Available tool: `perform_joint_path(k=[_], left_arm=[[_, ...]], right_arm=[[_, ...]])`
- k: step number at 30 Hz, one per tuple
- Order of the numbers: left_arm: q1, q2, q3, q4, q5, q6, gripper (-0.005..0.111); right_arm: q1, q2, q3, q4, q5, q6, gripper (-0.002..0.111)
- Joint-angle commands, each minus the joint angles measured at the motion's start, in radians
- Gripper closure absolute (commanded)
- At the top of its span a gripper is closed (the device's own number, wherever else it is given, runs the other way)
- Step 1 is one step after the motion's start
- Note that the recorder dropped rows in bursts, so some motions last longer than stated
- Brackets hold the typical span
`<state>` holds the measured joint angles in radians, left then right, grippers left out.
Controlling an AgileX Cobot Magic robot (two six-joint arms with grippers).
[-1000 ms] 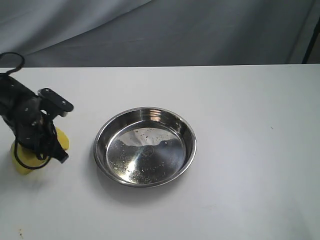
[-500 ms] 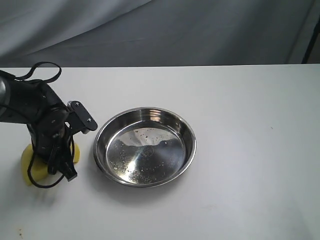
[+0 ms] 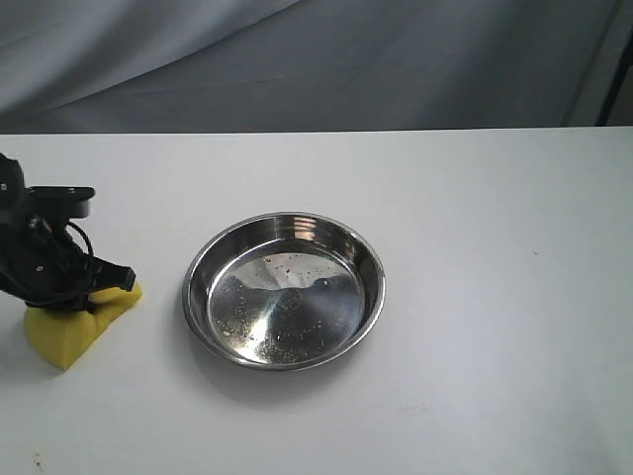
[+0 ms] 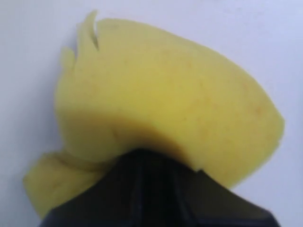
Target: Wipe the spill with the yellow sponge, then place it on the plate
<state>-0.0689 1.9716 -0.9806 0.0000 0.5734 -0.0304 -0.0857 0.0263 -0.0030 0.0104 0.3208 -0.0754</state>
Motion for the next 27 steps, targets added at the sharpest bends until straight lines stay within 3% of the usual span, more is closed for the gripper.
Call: perform_joint_path(k=[1,7,13,20,27], left_arm=[[0.105,0.145,0.096,0.162,0.218,-0.070,0.107],[0.040,0.145,0.096,0.131,0.288,-0.055,0.107],[-0.108,0.127,0.098,0.055,0.318,0.016,0.107],[-0.266,-0.032,0.098,-0.186,0.347,0.236,0.107],[-0.290,-0.192,0.114,-0.168,0.386,0.237,0.107]], right_arm=[[-0.004,-0.006,0.003,-0.010,-0.002,0.001,0.108],[-0.004,-0.006,0.003,-0.010,-0.002,0.001,0.108],[-0.004,-0.006,0.003,-0.010,-0.002,0.001,0.108],[-0.004,-0.006,0.003,-0.010,-0.002,0.001,0.108],[-0.004,-0.006,0.003,-0.010,-0.002,0.001,0.108]])
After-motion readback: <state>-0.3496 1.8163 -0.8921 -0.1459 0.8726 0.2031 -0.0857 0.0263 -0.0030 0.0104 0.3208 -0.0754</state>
